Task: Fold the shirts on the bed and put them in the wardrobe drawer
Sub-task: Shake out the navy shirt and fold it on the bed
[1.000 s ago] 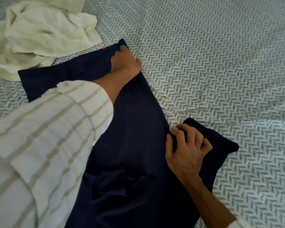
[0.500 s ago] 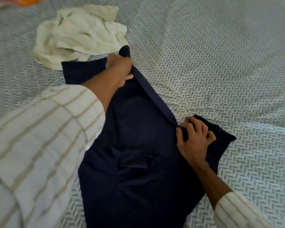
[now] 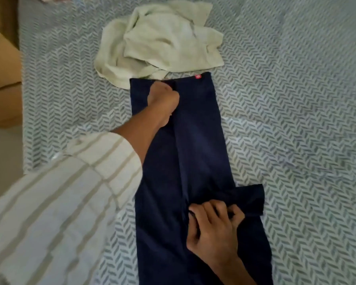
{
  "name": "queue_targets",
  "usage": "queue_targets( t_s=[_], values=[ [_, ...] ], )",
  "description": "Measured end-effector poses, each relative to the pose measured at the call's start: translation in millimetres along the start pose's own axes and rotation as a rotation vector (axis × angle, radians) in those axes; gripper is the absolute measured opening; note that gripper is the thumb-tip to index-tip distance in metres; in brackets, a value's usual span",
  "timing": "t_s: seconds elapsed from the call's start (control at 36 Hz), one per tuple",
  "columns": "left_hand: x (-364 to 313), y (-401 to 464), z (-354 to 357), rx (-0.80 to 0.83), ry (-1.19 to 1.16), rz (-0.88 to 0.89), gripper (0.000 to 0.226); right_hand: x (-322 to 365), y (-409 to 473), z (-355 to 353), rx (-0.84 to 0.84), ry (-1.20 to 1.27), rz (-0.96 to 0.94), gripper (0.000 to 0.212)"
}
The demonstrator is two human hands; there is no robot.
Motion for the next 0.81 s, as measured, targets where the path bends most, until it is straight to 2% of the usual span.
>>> queue_targets(
  t_s=[0.06, 0.08, 0.19, 0.25, 0.44, 0.58, 0.67, 0.81],
  values=[
    [13.7, 8.3, -1.6, -0.035, -0.014, 0.022, 0.006, -1.1, 1.2, 6.4, 0.004, 0.019, -0.001, 0.01],
    [20.4, 12.2, 0.5, -0.048, -0.031, 0.008, 0.007, -2.6, -2.1, 9.4, 0.024, 0.027, 0.006, 0.011],
    [7.6, 24.4, 15.7, 0.063, -0.081, -0.054, 0.049, -6.8, -4.1, 17.4, 0.05, 0.023, 0.007, 0.013],
    [-3.6, 26.1, 21.7, 0.141, -0.089, -0.049, 0.056, -6.9, -4.1, 17.1, 0.06, 0.009, 0.015, 0.014],
    [-26.0, 48.1, 12.0, 0.144, -0.232, 0.013, 0.041, -4.0, 0.7, 14.8, 0.068, -0.008, 0.011, 0.015],
    [-18.7, 62.2, -1.9, 0.003, -0.113, 0.112, 0.028, -3.2, 1.1, 13.4, 0.047, -0.012, 0.011, 0.016],
    [-15.9, 59.2, -2.5, -0.068, -0.037, 0.205, 0.031, -2.1, 0.0, 14.1, 0.061, -0.016, 0.018, 0.017],
    [-16.9, 35.6, 5.0, -0.016, 0.259, 0.436, 0.076, -6.0, -3.7, 15.8, 0.072, -0.033, 0.014, 0.017]
  ],
)
Point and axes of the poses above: each hand's wrist, its own y-axis towards the middle knuckle, its own z-axis out of the palm, x = y × z, the point moved 7 cm from there along y, towards the middle knuckle, and after that the axes turned 4 degrees about -x, right-handed, at the moved point
